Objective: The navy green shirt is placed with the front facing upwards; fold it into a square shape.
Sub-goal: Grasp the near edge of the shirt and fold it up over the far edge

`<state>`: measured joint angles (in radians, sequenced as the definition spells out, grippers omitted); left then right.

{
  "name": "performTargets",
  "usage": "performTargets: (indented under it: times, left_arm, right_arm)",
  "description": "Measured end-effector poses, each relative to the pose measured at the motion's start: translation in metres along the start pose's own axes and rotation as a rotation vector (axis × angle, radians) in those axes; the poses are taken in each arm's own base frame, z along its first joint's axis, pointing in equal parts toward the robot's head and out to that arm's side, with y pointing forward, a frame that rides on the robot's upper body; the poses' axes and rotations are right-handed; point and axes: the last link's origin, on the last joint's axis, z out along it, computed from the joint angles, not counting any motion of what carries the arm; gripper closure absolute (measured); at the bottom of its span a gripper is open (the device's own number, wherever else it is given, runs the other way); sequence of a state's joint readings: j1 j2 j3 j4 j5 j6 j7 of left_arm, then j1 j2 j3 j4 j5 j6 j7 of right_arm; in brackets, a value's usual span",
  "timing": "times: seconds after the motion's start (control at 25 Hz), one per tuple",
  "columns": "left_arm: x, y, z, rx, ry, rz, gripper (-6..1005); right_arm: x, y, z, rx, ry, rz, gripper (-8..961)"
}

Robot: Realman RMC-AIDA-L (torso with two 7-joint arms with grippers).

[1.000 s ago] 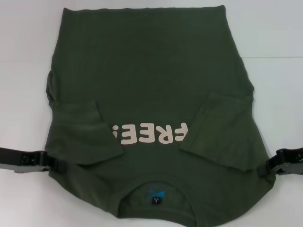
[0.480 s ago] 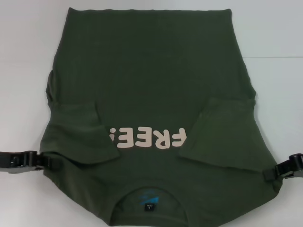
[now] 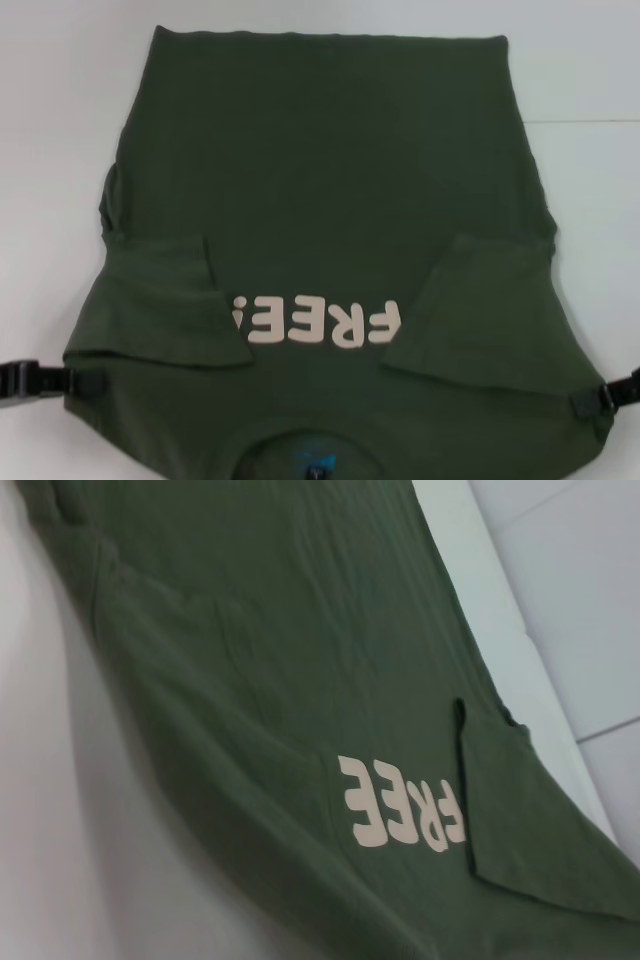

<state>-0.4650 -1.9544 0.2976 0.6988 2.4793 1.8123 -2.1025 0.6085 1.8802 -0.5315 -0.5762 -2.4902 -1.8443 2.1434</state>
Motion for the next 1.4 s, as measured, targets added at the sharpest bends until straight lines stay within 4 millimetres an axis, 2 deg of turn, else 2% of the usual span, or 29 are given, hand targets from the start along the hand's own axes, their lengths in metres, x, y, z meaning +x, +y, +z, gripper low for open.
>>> performTargets:
  times: [0.32, 0.64, 1.0, 1.4]
  left_arm:
    - [-0.031, 0.007, -0.011, -0.086, -0.059, -0.001, 945]
    - [-0.046, 0.012, -0.018, -0.133, -0.090, -0.009, 946]
    - [-0.025, 0.002, -0.031, -0.071, 0.092, 0.002, 946]
    - [0.012, -0.003, -0.013, -0.058, 0.296, 0.053, 946]
  right_arm:
    - [0.014, 0.011, 0.007, -0.078, 0.113, -0.069, 919]
    - [0.020, 0.015, 0.007, -0.112, 0.141, -0.087, 919]
    - [0.012, 0.004, -0.008, -0.074, -0.049, -0.058, 919]
    - [-0.007, -0.007, -0.013, -0.024, -0.258, -0.018, 920]
